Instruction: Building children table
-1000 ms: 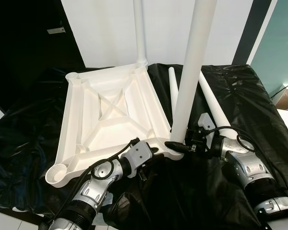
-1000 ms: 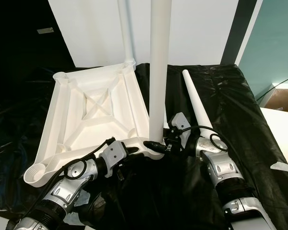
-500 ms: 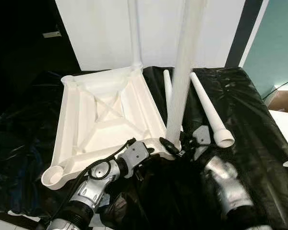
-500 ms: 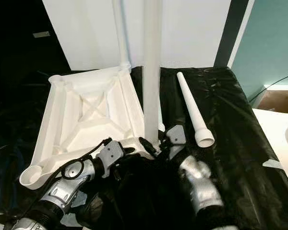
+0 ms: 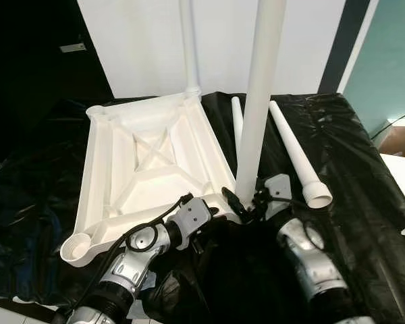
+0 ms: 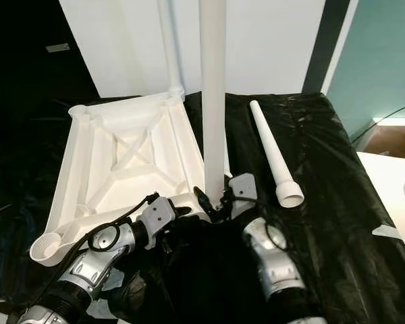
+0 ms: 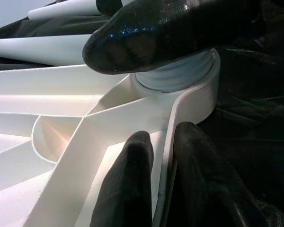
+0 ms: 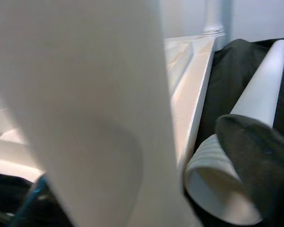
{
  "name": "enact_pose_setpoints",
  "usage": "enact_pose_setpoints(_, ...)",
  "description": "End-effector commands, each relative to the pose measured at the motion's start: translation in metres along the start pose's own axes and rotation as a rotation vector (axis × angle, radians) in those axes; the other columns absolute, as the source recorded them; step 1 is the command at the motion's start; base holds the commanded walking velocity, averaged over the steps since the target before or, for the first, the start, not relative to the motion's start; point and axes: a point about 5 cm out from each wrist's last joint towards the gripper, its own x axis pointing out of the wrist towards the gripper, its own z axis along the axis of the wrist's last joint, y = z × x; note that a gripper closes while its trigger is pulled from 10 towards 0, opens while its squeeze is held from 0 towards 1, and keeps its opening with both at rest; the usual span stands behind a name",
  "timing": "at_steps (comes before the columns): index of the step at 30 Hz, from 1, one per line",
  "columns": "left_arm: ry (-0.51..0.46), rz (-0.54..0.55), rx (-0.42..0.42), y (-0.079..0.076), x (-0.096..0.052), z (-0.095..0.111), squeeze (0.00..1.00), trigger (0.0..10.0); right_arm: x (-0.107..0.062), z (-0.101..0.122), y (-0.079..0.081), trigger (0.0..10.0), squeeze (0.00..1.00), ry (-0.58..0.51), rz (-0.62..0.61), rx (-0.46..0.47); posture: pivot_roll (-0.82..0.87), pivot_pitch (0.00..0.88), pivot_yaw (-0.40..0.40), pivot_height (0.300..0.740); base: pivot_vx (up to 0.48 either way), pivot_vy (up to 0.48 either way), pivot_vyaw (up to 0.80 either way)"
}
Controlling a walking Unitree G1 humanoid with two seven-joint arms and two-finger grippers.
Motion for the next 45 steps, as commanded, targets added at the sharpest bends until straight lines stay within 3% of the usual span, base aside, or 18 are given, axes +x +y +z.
enact_pose_setpoints(1,0.129,-0.141,-0.055,-0.025,-0.003,-0.029,0.0,10.0,-0.006,-0.007,-0.017,10.0,1.0,0.049,-0.048,-0.008,0.06,0.0,0.056,0.74,0.0,0.0,0.0)
enact_pose_setpoints(2,0.129,-0.142,-0.055,-0.025,-0.003,-0.029,0.0,10.0,-0.005,-0.004,-0.021,10.0,0.0,0.046,-0.026,-0.029,0.05,0.0,0.058,0.74,0.0,0.0,0.0)
enact_pose_setpoints(6,0.129,-0.142,-0.055,-0.025,-0.003,-0.029,0.0,10.0,-0.004,-0.002,-0.024,10.0,0.0,0.043,-0.013,-0.041,0.05,0.0,0.058,0.74,0.0,0.0,0.0)
enact_pose_setpoints(8,0.129,-0.144,-0.054,-0.024,-0.002,-0.029,0.0,10.0,0.0,0.005,-0.032,10.0,0.0,0.1,0.18,-0.062,0.05,0.0,0.058,0.74,0.0,0.0,0.0)
enact_pose_setpoints(11,0.129,-0.144,-0.054,-0.024,-0.002,-0.029,0.0,10.0,0.0,0.005,-0.032,10.0,0.0,0.1,0.18,-0.062,0.05,0.0,0.058,0.74,0.0,0.0,0.0)
enact_pose_setpoints(12,0.129,-0.145,-0.053,-0.024,-0.001,-0.029,0.0,10.0,-0.001,0.007,-0.034,10.0,0.0,0.144,0.301,-0.067,0.05,0.0,0.058,0.74,0.0,0.0,0.0)
enact_pose_setpoints(14,0.129,-0.145,-0.053,-0.024,-0.001,-0.029,0.0,10.0,-0.001,0.007,-0.034,10.0,0.0,0.144,0.301,-0.067,0.05,0.0,0.058,0.74,0.0,0.0,0.0)
enact_pose_setpoints(15,0.129,-0.143,-0.053,-0.024,-0.001,-0.029,0.0,10.0,-0.003,0.009,-0.036,0.0,0.0,0.198,0.419,-0.097,0.05,0.0,0.052,0.74,0.0,0.0,0.0)
enact_pose_setpoints(20,0.128,-0.137,-0.055,-0.024,-0.001,-0.029,0.0,10.0,-0.005,0.009,-0.043,0.0,0.0,0.298,0.541,-0.137,0.06,0.0,0.049,0.74,0.0,0.0,0.0)
enact_pose_setpoints(28,0.128,-0.136,-0.058,-0.025,-0.002,-0.029,0.0,10.0,-0.005,0.006,-0.039,0.0,0.0,0.277,0.49,-0.115,0.05,0.0,0.05,0.74,0.0,0.0,0.0)
enact_pose_setpoints(29,0.128,-0.137,-0.058,-0.025,-0.002,-0.029,0.0,10.0,-0.003,0.0,-0.034,0.0,0.0,0.269,0.386,-0.108,0.05,0.0,0.051,0.74,0.0,0.0,0.0)
enact_pose_setpoints(30,0.128,-0.137,-0.058,-0.025,-0.002,-0.029,0.0,10.0,-0.003,0.0,-0.034,0.0,0.0,0.269,0.386,-0.108,0.05,0.0,0.051,0.74,0.0,0.0,0.0)
enact_pose_setpoints(32,0.128,-0.138,-0.058,-0.026,-0.002,-0.029,0.0,10.0,-0.008,-0.013,-0.024,0.0,0.0,0.218,0.082,-0.072,0.06,0.0,0.052,0.74,0.0,0.0,0.0)
enact_pose_setpoints(33,0.128,-0.138,-0.058,-0.026,-0.002,-0.029,0.0,10.0,-0.008,-0.013,-0.024,0.0,0.0,0.218,0.082,-0.072,0.06,0.0,0.052,0.74,0.0,0.0,0.0)
enact_pose_setpoints(34,0.128,-0.139,-0.058,-0.026,-0.002,-0.03,0.0,10.0,-0.013,-0.016,-0.021,0.0,0.0,0.194,-0.018,-0.057,0.06,0.0,0.052,0.74,0.0,0.0,0.0)
enact_pose_setpoints(37,0.128,-0.139,-0.058,-0.026,-0.002,-0.03,0.0,10.0,-0.018,-0.016,-0.018,0.0,0.0,0.151,-0.105,-0.037,0.05,0.0,0.054,0.74,0.0,0.0,0.0)
enact_pose_setpoints(40,0.13,-0.146,-0.056,-0.026,-0.002,-0.03,0.0,10.0,-0.024,-0.011,-0.019,0.0,0.0,0.084,-0.294,-0.012,0.06,0.0,0.056,0.74,0.0,0.0,0.0)
enact_pose_setpoints(45,0.13,-0.148,-0.055,-0.026,-0.002,-0.029,0.0,10.0,-0.022,-0.009,-0.019,0.0,0.0,0.077,-0.341,-0.006,0.06,0.0,0.056,0.74,0.0,0.0,0.0)
